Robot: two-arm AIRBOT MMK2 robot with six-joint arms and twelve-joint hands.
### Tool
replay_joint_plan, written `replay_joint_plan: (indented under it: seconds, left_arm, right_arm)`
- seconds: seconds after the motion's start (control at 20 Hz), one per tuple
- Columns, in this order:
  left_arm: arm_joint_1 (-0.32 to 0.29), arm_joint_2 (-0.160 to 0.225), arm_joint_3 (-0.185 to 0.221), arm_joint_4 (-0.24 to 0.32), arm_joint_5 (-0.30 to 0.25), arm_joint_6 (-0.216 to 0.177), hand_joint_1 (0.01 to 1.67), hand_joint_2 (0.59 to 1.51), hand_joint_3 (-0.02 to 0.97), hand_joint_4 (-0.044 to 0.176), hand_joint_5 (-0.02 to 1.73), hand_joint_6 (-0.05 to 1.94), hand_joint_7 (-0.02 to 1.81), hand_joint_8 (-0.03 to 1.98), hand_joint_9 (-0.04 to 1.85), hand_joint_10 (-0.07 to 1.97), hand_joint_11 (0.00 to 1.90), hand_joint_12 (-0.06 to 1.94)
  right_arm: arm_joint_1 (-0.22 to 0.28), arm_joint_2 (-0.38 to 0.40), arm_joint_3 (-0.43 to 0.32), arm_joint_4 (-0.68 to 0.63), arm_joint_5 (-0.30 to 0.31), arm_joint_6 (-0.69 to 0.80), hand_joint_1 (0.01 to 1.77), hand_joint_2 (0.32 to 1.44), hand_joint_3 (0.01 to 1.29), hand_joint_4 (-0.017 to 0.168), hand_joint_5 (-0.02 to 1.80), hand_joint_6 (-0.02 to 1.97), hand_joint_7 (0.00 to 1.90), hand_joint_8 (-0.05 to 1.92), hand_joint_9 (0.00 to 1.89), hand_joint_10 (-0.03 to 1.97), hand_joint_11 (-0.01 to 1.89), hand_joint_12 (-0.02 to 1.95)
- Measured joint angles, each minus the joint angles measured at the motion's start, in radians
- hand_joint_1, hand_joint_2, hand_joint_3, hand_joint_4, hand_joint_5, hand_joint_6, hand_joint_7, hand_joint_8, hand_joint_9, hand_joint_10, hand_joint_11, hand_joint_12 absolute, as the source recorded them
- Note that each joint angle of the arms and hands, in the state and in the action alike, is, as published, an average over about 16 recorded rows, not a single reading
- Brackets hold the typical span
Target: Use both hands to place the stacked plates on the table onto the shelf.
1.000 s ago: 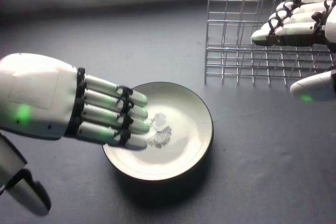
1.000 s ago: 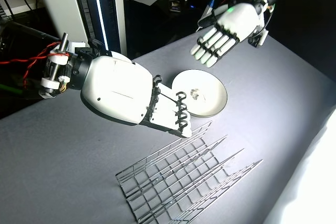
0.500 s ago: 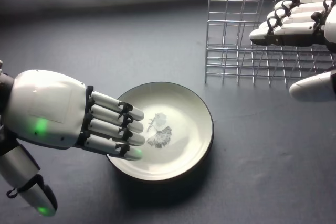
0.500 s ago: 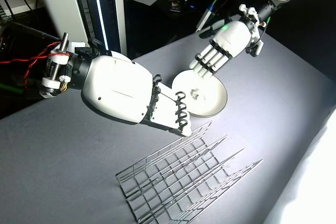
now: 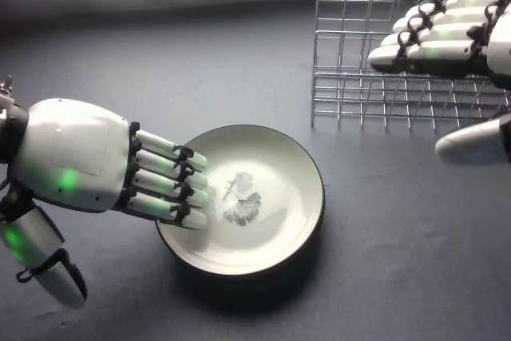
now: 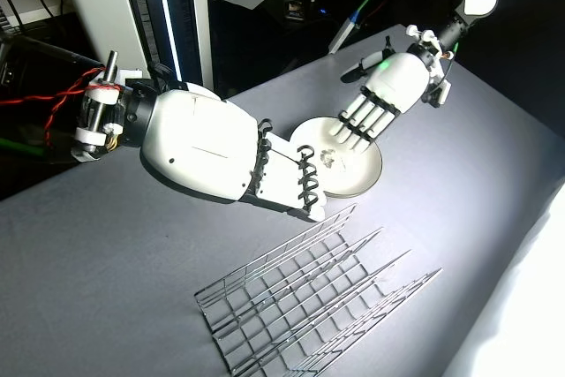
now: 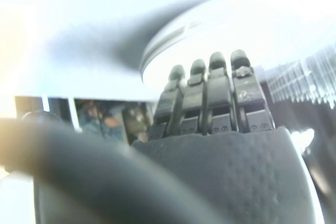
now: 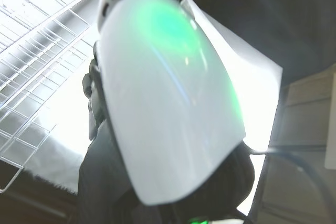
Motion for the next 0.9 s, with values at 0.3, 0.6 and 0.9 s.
replay_joint_plan:
  seconds: [0.3, 0.6, 0.9]
  left_arm:
    - [0.025, -0.011, 0.033, 0.016, 0.001, 0.012, 0.02, 1.001, 0.008, -0.004, 0.01, -0.01, 0.02, -0.01, 0.02, 0.01, 0.02, 0.01]
    - [0.057, -0.017, 0.046, 0.015, 0.001, 0.028, 0.02, 0.999, 0.008, -0.009, 0.00, -0.01, 0.01, -0.01, 0.02, 0.00, 0.02, 0.01]
    - [0.080, -0.029, 0.041, 0.000, 0.012, 0.043, 0.02, 0.995, 0.008, -0.011, -0.01, -0.02, 0.00, -0.01, 0.01, 0.00, 0.02, 0.01]
  right_arm:
    - [-0.003, -0.003, 0.000, -0.002, 0.022, -0.003, 0.28, 1.19, 0.01, 0.005, 0.05, 0.02, 0.06, 0.01, 0.05, 0.01, 0.02, 0.13]
    - [-0.003, -0.005, 0.000, -0.003, 0.029, -0.003, 0.61, 1.12, 0.01, 0.005, 0.03, 0.02, 0.04, 0.01, 0.03, 0.01, 0.02, 0.07]
    - [-0.004, -0.005, 0.000, -0.003, 0.032, -0.004, 0.91, 1.06, 0.01, 0.005, 0.02, 0.02, 0.03, 0.01, 0.02, 0.01, 0.02, 0.02]
